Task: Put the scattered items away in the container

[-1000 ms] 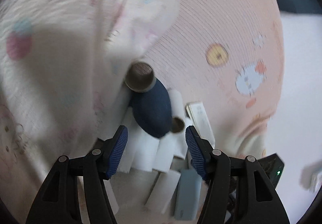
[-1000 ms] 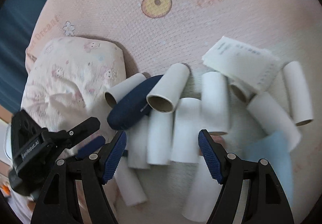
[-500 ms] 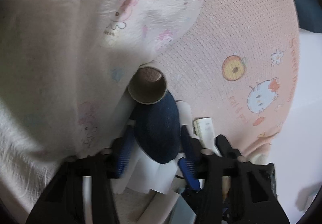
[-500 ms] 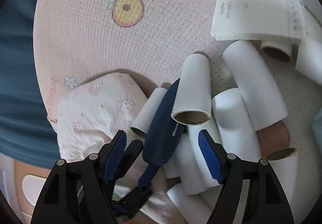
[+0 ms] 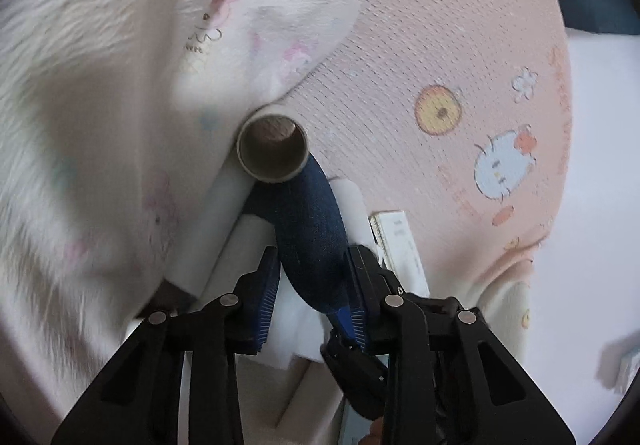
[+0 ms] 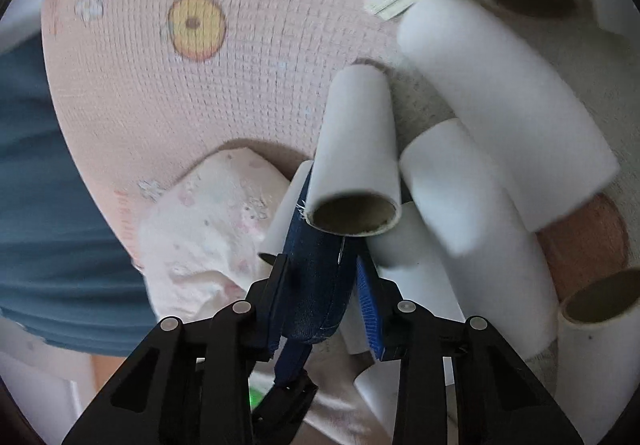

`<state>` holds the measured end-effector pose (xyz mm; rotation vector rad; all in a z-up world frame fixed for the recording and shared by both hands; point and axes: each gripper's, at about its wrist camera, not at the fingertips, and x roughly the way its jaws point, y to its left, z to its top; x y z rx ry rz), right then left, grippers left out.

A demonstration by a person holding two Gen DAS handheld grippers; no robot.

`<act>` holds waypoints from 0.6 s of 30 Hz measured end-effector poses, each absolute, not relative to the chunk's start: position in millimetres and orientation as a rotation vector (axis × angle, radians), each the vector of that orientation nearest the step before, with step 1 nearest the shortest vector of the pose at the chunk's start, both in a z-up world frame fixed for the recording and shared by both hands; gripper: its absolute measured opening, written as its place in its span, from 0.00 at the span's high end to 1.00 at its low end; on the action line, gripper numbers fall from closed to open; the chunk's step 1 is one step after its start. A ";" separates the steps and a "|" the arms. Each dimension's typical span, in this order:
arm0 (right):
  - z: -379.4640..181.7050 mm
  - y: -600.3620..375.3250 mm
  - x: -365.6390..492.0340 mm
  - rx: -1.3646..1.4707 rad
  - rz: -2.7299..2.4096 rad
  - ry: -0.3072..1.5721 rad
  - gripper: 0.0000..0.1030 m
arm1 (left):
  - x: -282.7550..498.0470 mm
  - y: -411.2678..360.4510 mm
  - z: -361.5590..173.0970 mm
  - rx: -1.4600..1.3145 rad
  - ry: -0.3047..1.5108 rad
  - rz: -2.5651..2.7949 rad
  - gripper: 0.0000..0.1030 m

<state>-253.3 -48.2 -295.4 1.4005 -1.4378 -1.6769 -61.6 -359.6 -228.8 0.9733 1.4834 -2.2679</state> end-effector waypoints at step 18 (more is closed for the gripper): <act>-232.8 20.1 -168.6 1.364 -1.860 -1.073 0.72 | 6.9 -263.0 -206.7 0.978 1.497 -2.402 0.67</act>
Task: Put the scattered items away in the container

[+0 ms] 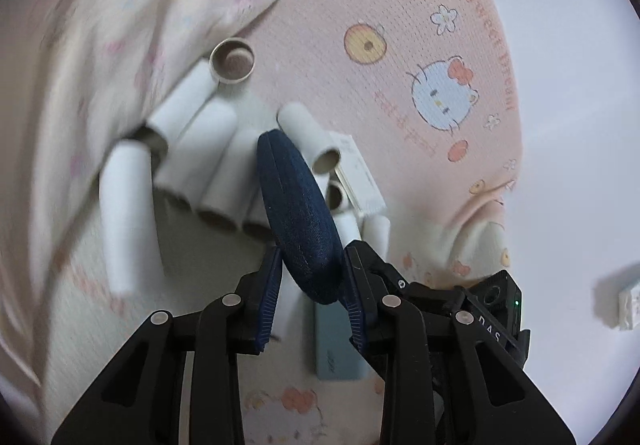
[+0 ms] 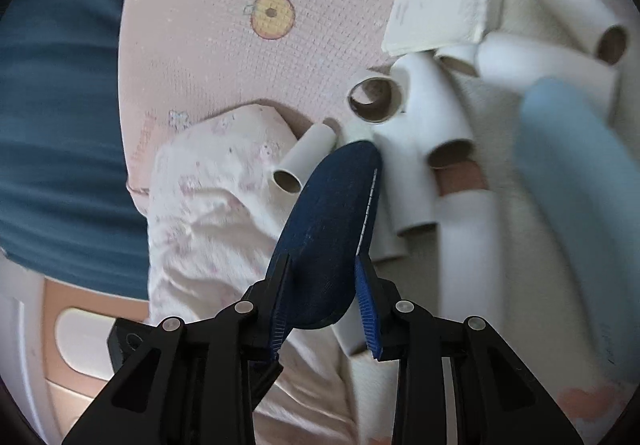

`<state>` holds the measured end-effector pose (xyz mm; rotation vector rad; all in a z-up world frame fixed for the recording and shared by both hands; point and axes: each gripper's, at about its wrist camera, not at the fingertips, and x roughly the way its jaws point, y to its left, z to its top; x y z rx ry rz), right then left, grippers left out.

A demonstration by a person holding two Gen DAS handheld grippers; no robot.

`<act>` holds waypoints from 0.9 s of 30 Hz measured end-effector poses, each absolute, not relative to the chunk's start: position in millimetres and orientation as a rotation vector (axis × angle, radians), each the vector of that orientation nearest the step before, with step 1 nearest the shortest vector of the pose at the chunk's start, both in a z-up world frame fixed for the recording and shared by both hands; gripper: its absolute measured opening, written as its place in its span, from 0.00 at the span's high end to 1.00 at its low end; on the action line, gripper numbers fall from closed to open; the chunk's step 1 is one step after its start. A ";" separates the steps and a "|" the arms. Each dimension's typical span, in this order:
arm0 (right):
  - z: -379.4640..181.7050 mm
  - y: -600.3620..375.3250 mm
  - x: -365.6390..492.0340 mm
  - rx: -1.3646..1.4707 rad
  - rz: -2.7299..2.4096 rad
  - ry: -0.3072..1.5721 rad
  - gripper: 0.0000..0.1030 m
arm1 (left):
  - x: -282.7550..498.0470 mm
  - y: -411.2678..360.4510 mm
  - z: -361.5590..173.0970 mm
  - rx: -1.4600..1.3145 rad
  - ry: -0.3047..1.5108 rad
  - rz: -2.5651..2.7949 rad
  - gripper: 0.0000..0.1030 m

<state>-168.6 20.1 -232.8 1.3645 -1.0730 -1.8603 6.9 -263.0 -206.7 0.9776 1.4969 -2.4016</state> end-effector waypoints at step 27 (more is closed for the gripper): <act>-255.7 24.4 -81.7 1.576 -2.097 -0.509 0.71 | 62.9 -231.5 -259.2 1.231 1.318 -2.319 0.69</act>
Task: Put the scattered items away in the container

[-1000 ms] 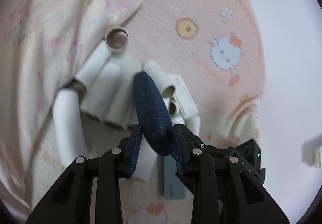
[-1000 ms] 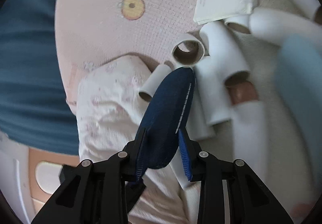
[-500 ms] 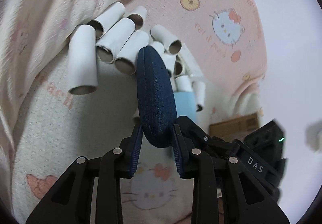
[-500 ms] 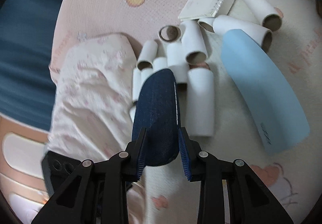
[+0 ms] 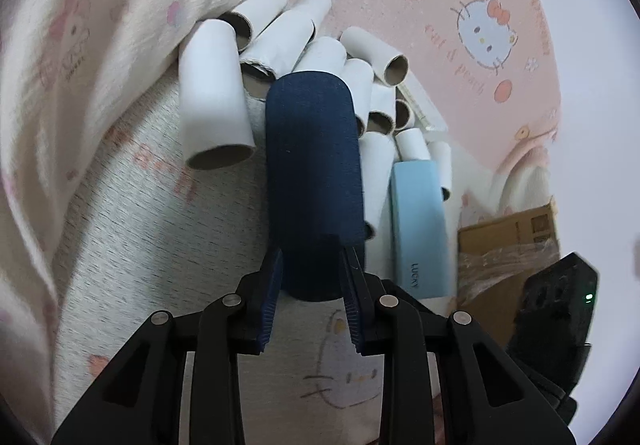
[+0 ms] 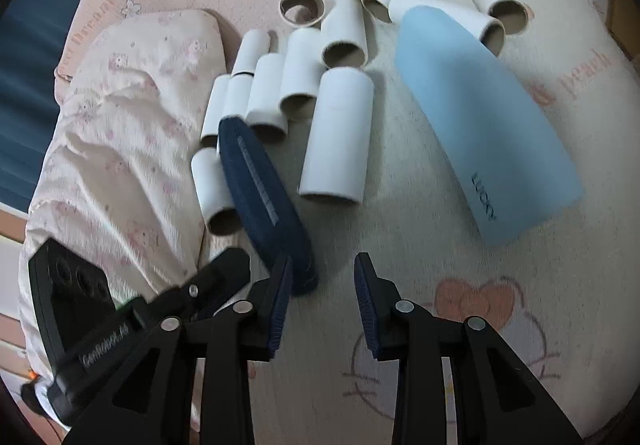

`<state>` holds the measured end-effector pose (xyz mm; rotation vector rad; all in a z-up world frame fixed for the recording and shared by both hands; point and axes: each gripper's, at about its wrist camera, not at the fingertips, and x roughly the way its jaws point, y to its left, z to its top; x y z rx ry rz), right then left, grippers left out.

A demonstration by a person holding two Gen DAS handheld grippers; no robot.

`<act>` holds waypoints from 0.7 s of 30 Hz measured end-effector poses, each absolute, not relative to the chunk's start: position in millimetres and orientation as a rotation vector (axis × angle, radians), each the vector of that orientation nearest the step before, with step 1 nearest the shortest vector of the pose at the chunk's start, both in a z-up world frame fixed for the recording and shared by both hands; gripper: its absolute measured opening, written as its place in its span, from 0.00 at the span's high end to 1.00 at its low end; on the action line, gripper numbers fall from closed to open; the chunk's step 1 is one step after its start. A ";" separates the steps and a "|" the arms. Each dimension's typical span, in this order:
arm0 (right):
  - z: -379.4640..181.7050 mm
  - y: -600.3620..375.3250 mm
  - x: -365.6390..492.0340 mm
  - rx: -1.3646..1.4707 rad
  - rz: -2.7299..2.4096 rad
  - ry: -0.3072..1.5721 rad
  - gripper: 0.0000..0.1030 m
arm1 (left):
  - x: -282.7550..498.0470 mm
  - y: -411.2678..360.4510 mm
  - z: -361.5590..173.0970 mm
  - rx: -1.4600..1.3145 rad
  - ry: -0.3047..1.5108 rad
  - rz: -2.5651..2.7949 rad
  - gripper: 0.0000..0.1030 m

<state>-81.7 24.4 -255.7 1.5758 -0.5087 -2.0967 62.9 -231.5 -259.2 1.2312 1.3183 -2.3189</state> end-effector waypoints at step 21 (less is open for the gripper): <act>-243.9 -18.1 -95.7 1.579 -2.215 -0.199 0.36 | 9.2 -259.6 -256.8 1.387 1.342 -2.425 0.42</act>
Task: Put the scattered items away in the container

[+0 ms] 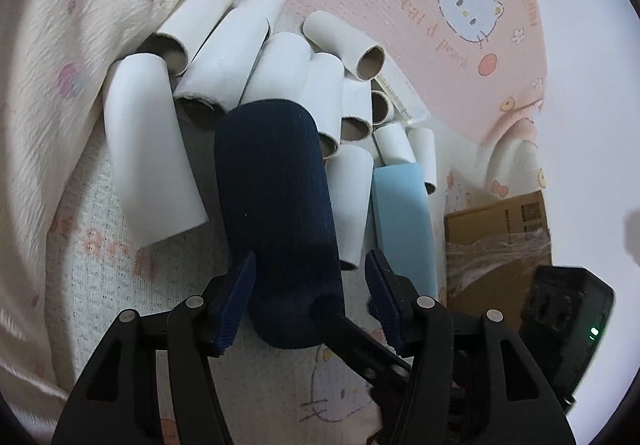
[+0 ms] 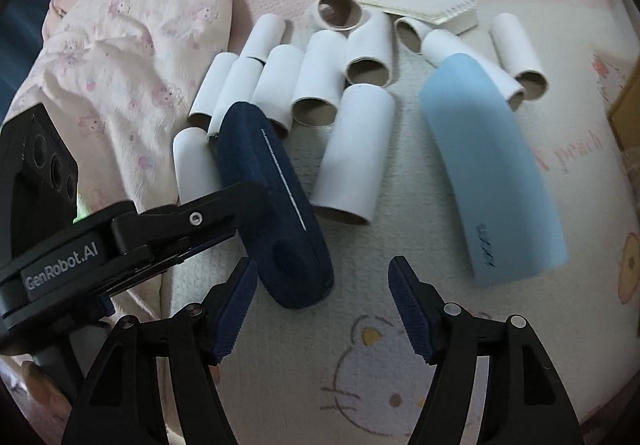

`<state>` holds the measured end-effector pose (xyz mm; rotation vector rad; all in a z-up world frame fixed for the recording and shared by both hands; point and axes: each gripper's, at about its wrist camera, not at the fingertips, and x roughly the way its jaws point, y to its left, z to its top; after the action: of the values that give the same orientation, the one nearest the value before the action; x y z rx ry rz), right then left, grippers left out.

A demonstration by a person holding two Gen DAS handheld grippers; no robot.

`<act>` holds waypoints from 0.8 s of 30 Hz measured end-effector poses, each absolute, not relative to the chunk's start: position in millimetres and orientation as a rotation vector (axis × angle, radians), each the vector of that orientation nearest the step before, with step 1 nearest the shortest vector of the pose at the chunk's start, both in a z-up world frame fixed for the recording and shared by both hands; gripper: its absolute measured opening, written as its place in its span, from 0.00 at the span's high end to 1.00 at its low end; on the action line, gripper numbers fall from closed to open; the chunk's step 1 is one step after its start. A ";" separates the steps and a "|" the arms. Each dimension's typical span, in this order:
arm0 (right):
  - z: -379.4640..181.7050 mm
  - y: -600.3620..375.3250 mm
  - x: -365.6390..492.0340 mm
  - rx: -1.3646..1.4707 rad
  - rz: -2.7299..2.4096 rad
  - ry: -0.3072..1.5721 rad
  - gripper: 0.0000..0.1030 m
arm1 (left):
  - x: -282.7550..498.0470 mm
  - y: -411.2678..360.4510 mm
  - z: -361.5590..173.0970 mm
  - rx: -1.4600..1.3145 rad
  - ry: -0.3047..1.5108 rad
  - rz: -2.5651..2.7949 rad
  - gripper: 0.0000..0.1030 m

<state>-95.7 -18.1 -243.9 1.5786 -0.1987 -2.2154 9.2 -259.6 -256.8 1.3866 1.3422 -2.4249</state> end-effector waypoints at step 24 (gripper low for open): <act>-243.6 -29.8 -98.0 1.521 -2.060 -0.216 0.69 | 31.1 -247.7 -264.9 1.286 1.553 -2.324 0.48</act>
<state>-98.0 -29.8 -243.6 1.5209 -0.2157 -2.0599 31.1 -247.7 -264.9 1.2860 1.5534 -2.3241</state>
